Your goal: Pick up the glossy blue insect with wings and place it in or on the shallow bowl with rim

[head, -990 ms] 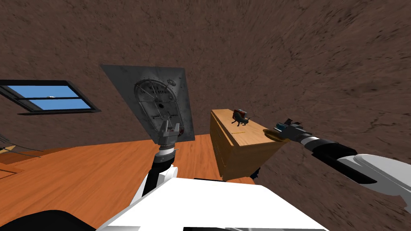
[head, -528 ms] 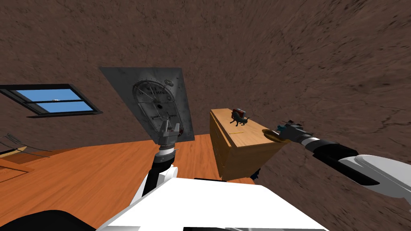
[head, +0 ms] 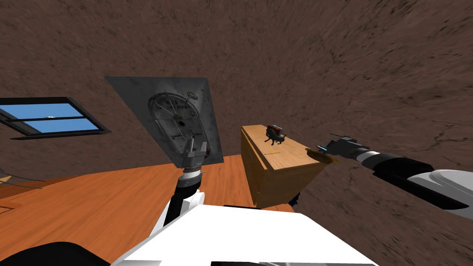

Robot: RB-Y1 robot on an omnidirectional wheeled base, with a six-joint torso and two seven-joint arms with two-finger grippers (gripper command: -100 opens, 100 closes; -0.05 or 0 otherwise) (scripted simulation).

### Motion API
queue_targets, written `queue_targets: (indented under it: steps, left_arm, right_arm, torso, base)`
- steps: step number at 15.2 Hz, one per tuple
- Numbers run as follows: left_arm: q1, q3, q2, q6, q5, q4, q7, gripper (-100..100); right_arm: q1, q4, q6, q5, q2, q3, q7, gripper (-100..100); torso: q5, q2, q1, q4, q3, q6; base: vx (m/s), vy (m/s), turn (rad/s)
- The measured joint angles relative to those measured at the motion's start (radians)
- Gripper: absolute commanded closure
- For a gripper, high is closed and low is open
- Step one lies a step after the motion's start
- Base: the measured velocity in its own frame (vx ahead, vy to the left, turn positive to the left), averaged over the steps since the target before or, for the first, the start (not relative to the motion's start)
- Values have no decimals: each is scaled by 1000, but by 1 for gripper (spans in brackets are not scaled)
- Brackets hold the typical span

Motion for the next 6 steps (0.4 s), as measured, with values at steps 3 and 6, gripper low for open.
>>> queue_targets:
  steps: [3,6]
  left_arm:
    - [0,0,0,0,0,0,0,0]
    - [0,0,0,0,0,0,0,0]
  right_arm:
    - [-6,10,-8,-5,-19,-2,-11,-100]
    - [-6,10,-8,-5,-19,-2,-11,-100]
  torso:
    - [-1,1,-2,0,0,0]
    - [-1,1,-3,0,1,0]
  base:
    - [5,10,-6]
    - [0,0,0]
